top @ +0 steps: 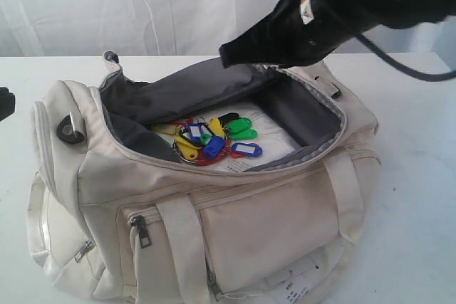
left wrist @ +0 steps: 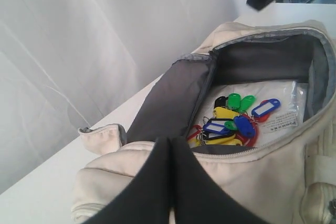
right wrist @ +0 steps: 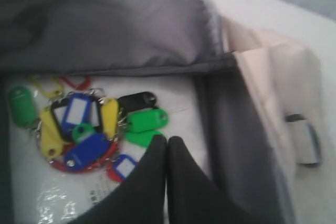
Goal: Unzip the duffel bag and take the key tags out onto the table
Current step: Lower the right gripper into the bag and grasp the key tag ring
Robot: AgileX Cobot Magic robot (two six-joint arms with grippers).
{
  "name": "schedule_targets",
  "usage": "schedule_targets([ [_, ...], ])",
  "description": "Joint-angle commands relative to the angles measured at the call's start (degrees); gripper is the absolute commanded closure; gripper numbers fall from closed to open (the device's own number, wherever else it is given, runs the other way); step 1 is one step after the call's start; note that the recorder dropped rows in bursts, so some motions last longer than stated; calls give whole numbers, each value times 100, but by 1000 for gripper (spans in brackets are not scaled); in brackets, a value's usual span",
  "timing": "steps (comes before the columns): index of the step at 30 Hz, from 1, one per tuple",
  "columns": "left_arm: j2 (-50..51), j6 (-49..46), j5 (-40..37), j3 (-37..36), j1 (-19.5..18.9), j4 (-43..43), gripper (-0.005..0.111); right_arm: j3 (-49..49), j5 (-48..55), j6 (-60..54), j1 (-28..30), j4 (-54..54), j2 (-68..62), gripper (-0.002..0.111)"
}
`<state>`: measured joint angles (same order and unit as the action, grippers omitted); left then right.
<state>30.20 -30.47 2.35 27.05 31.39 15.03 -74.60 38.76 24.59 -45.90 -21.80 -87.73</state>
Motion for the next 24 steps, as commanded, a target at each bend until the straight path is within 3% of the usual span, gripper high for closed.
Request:
schedule_targets([
  [1,-171,14,60,-50,33,8,107,-383,210,-1420,124,1732,-871,108],
  [9,-435,14,48,-61,33,8,107,-389,1288,-3501,37,4659,-2323,108],
  [13,-585,3,-42,-61,33,8,107,-537,1397,-3793,44,4599,-2403,108],
  [17,-585,3,-42,-61,33,8,107,-1322,974,-3952,145,4185,-2076,107],
  [19,-585,3,-42,-61,33,8,107,-1670,676,-3627,145,3657,-1992,96],
  [24,-585,3,-52,-61,33,-9,107,-1816,615,-2459,145,2421,-2007,49],
])
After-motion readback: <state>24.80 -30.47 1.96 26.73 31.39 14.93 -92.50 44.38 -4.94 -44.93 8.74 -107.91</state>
